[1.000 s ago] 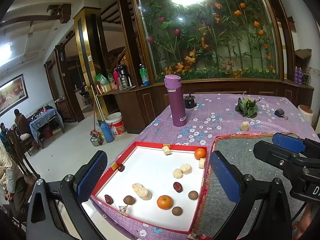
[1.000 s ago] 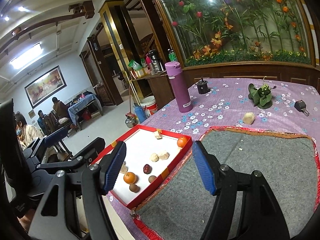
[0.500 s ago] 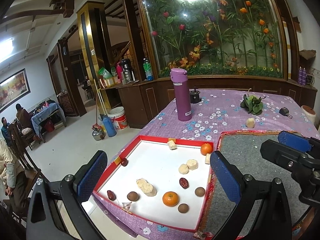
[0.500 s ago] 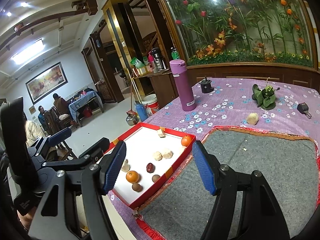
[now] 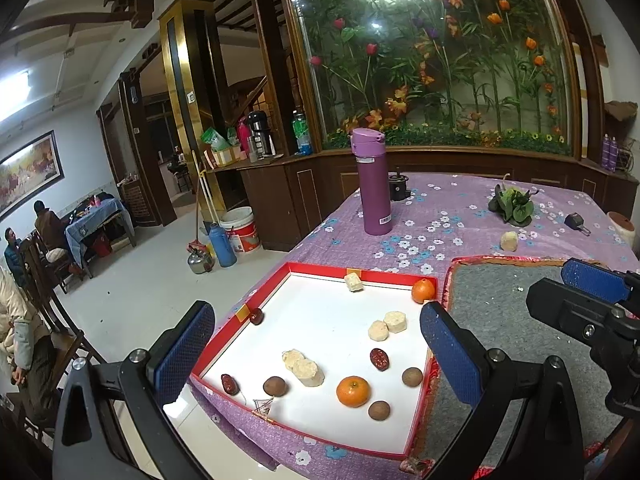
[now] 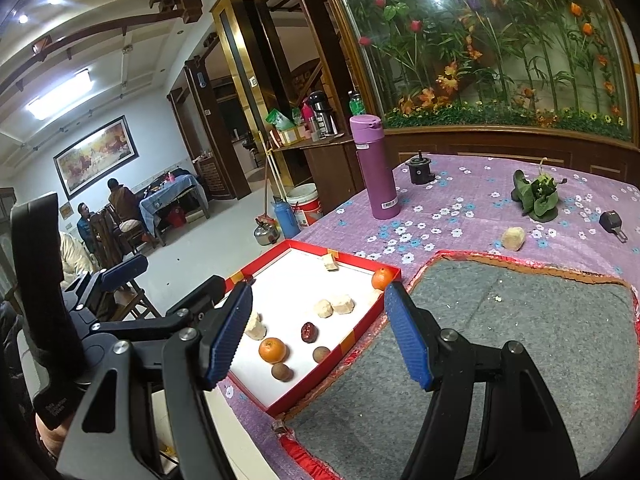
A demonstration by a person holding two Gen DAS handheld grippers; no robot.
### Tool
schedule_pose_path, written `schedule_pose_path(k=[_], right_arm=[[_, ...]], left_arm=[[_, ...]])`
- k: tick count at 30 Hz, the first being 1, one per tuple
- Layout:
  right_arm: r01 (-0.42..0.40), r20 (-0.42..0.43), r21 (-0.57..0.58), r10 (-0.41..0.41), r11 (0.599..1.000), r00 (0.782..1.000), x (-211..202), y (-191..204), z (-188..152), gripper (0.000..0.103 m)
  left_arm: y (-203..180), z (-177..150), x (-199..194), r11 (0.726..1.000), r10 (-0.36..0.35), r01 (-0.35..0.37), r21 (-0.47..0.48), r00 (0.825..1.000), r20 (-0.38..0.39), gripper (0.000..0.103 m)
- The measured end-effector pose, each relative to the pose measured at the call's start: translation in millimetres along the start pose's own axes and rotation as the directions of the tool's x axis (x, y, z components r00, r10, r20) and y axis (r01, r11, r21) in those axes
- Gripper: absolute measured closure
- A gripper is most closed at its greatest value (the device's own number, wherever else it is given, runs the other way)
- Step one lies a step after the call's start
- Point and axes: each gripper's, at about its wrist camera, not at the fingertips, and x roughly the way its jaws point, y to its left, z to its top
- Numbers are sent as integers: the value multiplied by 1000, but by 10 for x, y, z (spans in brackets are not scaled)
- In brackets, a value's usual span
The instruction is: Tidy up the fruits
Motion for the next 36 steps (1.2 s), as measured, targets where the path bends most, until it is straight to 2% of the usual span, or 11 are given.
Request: schedule_pose_path(k=[27,36], right_arm=[[-12,-28,-77,10,997,1000,209,406,-10,33],[-38,-27,-106,35,994,999,265,584,21,33]], left_arm=[[397,-123,17,997,-32,31,-69,999,-17,0],[539,-147,30,992,-114,113,-61,993,-20,0]])
